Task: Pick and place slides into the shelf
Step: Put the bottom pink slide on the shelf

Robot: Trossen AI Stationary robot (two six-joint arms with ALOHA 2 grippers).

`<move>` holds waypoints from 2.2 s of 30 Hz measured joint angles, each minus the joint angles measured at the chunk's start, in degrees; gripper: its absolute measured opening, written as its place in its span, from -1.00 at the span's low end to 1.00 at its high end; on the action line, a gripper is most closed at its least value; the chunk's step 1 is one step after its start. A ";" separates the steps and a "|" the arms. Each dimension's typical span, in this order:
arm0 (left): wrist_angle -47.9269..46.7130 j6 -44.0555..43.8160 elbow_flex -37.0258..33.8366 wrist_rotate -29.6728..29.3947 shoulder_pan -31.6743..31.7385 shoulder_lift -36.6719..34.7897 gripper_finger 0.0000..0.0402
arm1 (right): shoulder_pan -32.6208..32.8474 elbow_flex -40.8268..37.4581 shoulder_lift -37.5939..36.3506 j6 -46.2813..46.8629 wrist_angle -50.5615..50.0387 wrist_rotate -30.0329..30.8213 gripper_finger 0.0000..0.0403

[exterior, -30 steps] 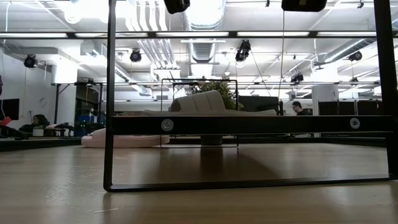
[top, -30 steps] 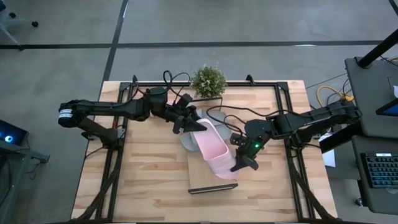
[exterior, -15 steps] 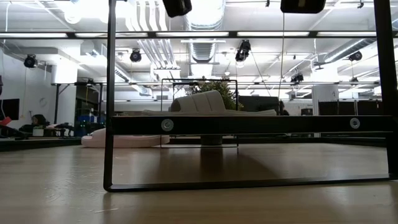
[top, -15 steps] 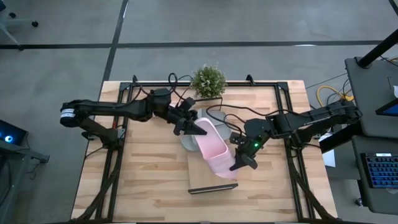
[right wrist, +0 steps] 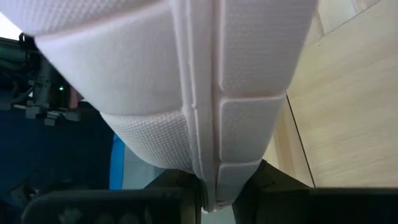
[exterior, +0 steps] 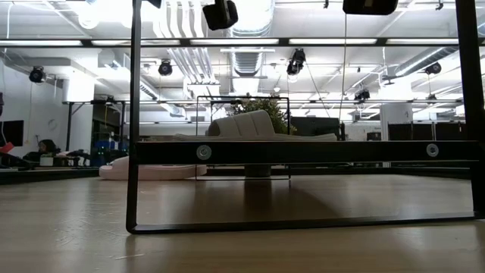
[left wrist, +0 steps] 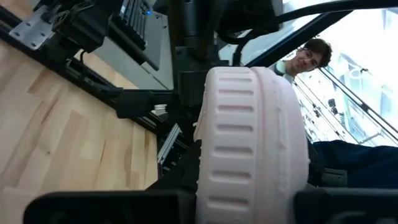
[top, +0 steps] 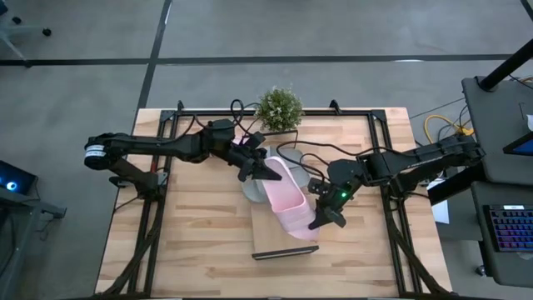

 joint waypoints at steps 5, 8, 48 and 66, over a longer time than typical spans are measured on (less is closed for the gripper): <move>0.66 -0.09 0.00 -0.01 0.00 0.00 -0.79 | -0.01 0.00 -0.04 -0.21 0.04 0.23 -0.68; 0.71 -0.46 0.00 -0.27 0.00 0.00 -0.80 | -0.01 0.00 -0.12 -0.67 0.09 0.33 -0.62; -4.50 -5.05 -0.04 -25.99 -4.71 -3.69 -0.80 | -5.66 -0.02 -19.23 -5.20 -13.20 23.46 -0.47; -6.98 -12.57 -4.13 -53.78 -18.68 -4.14 -0.80 | -8.23 -0.02 -18.43 -5.56 -11.16 36.72 -0.46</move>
